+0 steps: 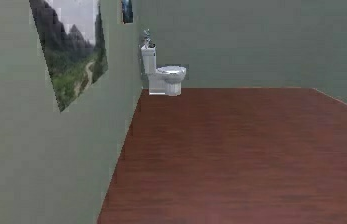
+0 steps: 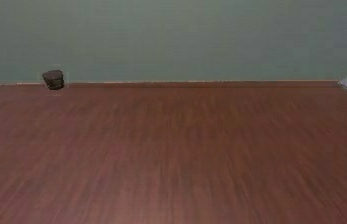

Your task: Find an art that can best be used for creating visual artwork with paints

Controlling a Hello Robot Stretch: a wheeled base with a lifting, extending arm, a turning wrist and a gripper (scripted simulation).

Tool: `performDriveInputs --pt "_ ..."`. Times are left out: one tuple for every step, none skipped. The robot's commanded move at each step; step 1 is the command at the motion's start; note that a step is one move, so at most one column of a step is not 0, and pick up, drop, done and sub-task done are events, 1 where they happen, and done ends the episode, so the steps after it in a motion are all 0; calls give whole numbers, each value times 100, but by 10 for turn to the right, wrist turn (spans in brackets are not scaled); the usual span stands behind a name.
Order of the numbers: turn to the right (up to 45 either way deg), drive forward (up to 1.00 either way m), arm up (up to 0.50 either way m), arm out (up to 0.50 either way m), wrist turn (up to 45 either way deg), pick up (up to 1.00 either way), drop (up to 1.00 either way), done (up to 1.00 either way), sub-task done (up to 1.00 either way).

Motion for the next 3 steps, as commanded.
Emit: performDriveInputs --pt "0 35 0 0 0 0 0 0 0" --pt "-270 0 0 0 0 0 0 0 0" --pt "0 0 0 0 0 0 0 100 0"
